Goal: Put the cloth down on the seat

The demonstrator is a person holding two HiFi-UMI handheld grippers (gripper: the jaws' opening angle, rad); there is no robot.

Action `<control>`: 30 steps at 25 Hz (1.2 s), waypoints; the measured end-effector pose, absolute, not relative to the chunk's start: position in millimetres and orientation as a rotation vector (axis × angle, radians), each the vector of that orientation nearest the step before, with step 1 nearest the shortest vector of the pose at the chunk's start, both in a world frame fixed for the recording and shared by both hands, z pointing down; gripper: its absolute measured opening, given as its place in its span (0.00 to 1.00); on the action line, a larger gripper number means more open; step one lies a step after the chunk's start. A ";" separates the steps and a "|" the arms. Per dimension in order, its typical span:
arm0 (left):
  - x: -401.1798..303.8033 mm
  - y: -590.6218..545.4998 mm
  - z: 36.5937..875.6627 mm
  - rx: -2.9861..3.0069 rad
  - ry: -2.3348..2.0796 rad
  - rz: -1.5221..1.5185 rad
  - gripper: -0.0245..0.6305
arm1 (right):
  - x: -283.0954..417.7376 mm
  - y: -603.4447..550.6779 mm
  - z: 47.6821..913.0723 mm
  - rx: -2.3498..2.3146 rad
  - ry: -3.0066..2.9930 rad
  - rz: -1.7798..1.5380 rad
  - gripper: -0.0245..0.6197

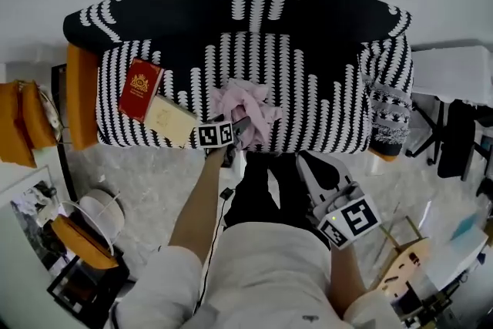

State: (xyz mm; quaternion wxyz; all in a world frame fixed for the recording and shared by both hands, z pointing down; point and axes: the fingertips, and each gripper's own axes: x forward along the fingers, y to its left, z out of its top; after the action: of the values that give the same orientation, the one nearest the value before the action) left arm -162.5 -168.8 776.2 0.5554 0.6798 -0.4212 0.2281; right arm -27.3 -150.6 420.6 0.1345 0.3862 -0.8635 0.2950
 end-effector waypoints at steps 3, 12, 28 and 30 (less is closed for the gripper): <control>-161.0 -163.1 757.8 1.632 -0.989 0.531 0.72 | -27.5 -146.7 410.4 1.118 -2.524 0.821 0.05; -146.6 -141.2 686.3 1.770 -0.958 0.442 0.64 | -17.3 -133.7 380.8 1.115 -2.592 0.725 0.05; -89.6 -61.0 577.3 1.921 -1.157 0.346 0.17 | 75.3 -28.2 350.3 1.127 -2.654 0.637 0.05; -76.8 -45.6 565.5 1.932 -1.166 0.328 0.15 | 89.3 -13.1 351.2 1.127 -2.647 0.630 0.05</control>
State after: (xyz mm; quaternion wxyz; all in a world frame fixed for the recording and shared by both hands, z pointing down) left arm -76.8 -45.6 565.5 0.4173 0.7699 -0.4648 0.1308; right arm 89.3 -13.1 351.2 0.0982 0.3810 -0.8944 0.2129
